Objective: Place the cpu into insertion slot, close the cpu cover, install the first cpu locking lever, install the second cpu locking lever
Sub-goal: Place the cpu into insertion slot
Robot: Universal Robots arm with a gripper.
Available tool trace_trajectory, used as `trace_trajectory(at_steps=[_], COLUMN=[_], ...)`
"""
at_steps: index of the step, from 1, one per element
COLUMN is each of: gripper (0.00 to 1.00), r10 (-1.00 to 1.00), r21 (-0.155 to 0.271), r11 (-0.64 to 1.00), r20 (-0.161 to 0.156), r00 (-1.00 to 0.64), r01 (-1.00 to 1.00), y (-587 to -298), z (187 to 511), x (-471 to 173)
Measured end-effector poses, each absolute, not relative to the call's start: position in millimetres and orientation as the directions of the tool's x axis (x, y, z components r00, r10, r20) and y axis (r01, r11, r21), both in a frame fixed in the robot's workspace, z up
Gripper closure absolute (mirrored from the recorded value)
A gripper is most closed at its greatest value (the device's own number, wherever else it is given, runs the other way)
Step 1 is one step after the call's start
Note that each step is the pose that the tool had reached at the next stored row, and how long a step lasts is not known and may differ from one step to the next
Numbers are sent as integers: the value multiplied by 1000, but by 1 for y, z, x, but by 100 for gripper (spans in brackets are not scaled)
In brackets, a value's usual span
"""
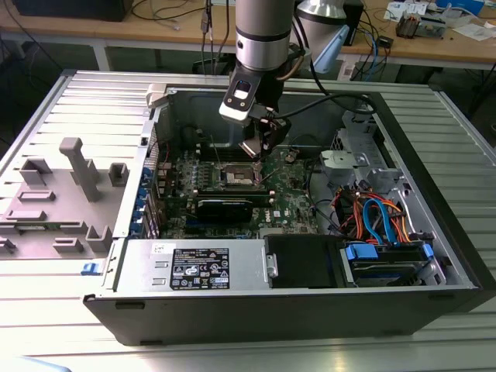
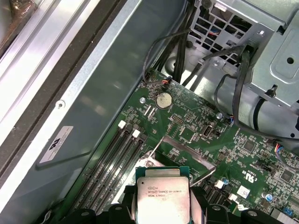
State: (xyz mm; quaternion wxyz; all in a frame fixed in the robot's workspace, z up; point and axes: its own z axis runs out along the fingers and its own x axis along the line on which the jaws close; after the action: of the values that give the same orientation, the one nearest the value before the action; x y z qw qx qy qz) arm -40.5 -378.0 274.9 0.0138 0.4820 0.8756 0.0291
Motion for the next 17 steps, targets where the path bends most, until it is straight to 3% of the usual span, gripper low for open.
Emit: trace_trajectory(at_steps=[17], gripper=[45], r10=[849], r21=[64], r11=[527], r20=[3], r00=[-528], r01=[848], y=[-378], z=[274], x=[-41])
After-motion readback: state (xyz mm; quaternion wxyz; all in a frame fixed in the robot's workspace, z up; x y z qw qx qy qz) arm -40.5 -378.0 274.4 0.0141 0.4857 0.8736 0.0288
